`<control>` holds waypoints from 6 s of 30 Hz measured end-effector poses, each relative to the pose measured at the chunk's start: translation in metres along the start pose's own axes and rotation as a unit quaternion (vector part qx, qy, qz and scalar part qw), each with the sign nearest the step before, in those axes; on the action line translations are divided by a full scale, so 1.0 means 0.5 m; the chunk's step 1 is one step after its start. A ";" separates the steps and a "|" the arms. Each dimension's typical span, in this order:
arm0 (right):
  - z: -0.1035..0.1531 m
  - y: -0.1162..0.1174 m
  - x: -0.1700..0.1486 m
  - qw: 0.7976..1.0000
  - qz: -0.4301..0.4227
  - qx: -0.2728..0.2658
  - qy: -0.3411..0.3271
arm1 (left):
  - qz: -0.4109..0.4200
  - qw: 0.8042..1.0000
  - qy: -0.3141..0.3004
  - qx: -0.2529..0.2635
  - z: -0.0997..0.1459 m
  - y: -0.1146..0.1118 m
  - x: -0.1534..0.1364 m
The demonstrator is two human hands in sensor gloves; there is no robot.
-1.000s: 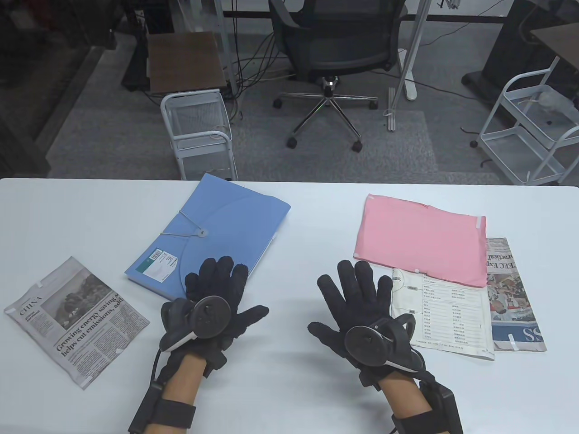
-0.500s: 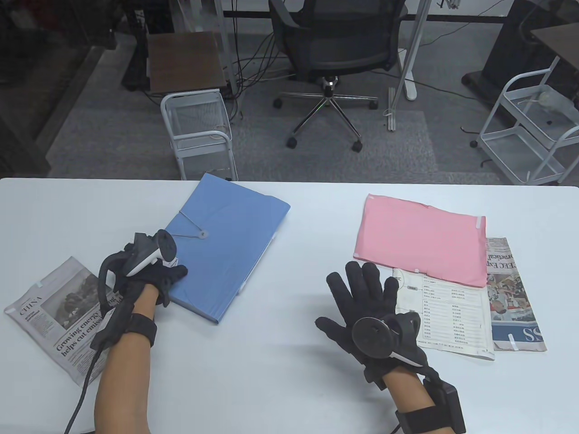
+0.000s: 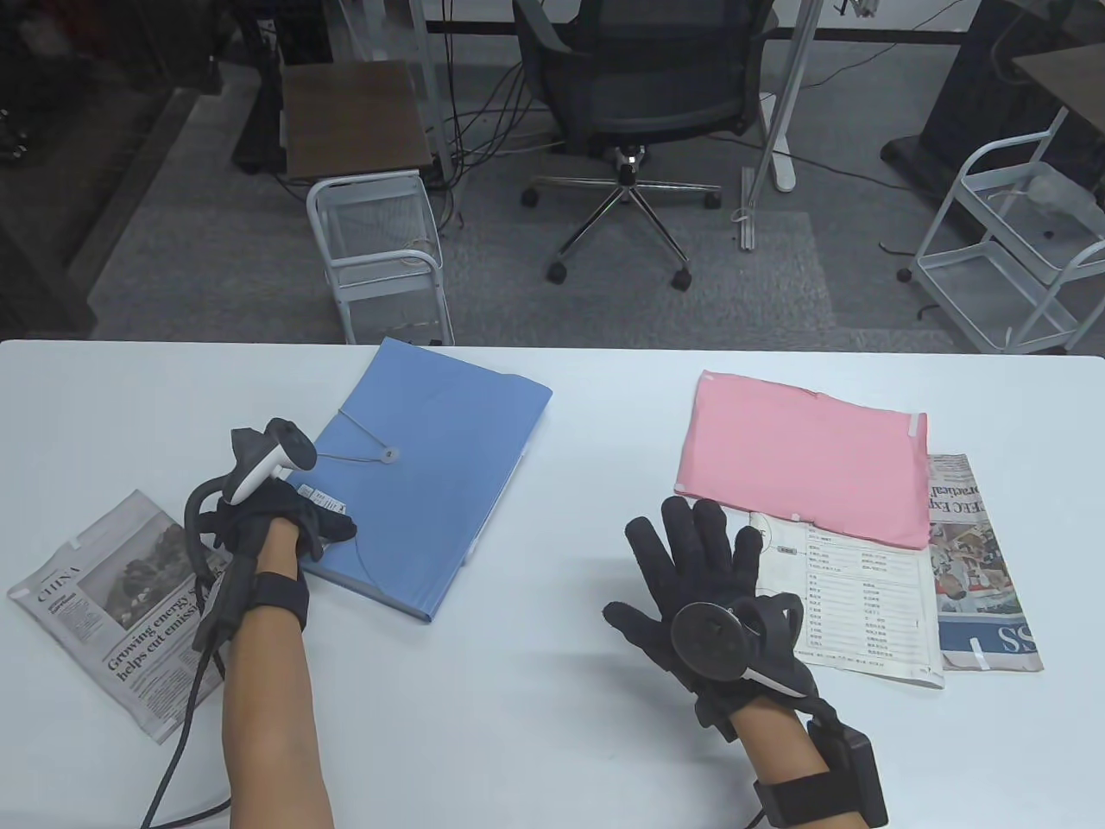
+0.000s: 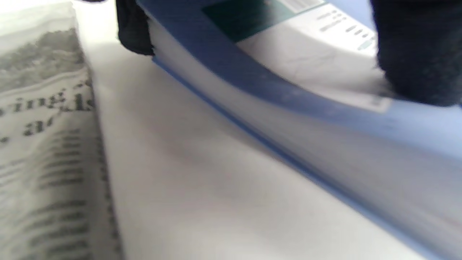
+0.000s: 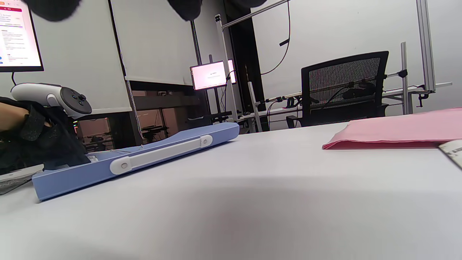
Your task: Sort materials into accordion folder compartments
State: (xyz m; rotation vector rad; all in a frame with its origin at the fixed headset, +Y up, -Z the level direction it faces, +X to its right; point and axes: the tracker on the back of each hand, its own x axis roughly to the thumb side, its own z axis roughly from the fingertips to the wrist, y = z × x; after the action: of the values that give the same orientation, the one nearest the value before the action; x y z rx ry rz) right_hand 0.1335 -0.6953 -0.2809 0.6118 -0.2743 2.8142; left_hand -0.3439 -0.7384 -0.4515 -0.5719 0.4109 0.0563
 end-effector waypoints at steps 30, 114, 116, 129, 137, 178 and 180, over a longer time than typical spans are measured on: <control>0.014 -0.059 -0.039 0.997 -0.041 -0.059 0.032 | 0.444 0.866 -0.146 0.179 0.326 -0.026 -0.013; -0.019 0.134 0.041 0.956 -0.038 0.289 0.030 | -0.042 0.936 -0.282 0.204 0.355 -0.169 0.367; -0.020 0.135 0.042 0.956 -0.036 0.288 0.031 | 0.003 0.935 -0.294 0.198 0.352 -0.168 0.372; -0.022 0.136 0.044 0.954 -0.041 0.294 0.033 | 0.281 0.920 -0.251 0.111 0.303 -0.147 0.307; -0.022 0.135 0.041 0.954 -0.049 0.295 0.036 | 0.113 0.971 -0.189 0.095 0.318 -0.133 0.255; -0.008 0.044 -0.080 0.929 0.118 0.287 0.202 | 0.065 0.976 -0.194 0.073 0.294 -0.170 0.251; 0.004 0.082 -0.107 0.925 0.053 0.293 0.234 | 0.066 0.976 -0.193 0.075 0.294 -0.172 0.249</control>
State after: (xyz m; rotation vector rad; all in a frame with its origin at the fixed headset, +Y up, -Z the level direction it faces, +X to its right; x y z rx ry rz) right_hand 0.1701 -0.7454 -0.3074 -0.0023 0.6624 3.0213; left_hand -0.1621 -0.7393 -0.3443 -0.3719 0.0712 0.2574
